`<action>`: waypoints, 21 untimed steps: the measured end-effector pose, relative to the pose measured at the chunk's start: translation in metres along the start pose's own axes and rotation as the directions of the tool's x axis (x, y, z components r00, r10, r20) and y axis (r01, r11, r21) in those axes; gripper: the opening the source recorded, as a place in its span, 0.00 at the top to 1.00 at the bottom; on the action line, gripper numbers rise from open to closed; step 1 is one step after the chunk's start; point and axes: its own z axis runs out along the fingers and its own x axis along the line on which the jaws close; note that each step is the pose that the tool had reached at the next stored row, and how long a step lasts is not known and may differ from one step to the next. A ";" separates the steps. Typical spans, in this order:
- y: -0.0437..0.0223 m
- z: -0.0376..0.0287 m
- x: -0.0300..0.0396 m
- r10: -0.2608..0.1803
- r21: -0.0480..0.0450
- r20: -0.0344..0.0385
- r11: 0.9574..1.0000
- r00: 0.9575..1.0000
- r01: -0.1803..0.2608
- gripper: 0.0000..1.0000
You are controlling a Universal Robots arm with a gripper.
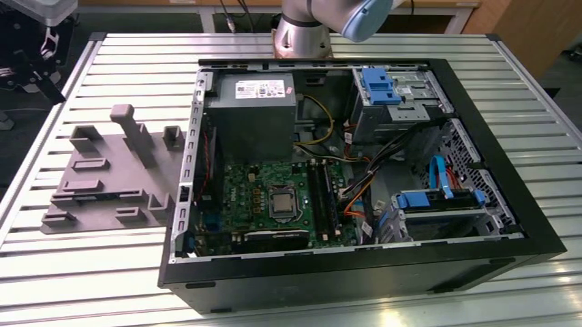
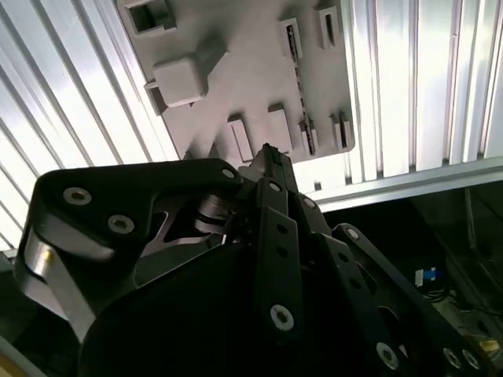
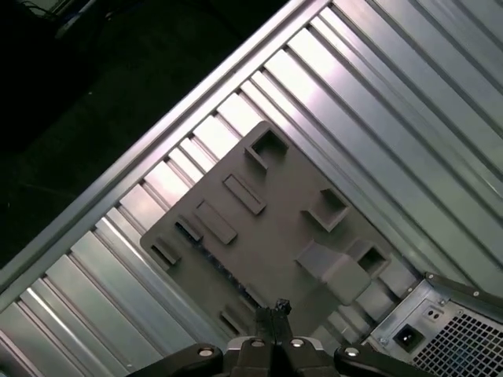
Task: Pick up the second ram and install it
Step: 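Pick up the second ram and move it above second insertion slot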
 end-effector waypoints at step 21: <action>0.0002 0.0006 0.0003 -0.121 -0.003 -0.005 0.993 0.993 0.121 0.89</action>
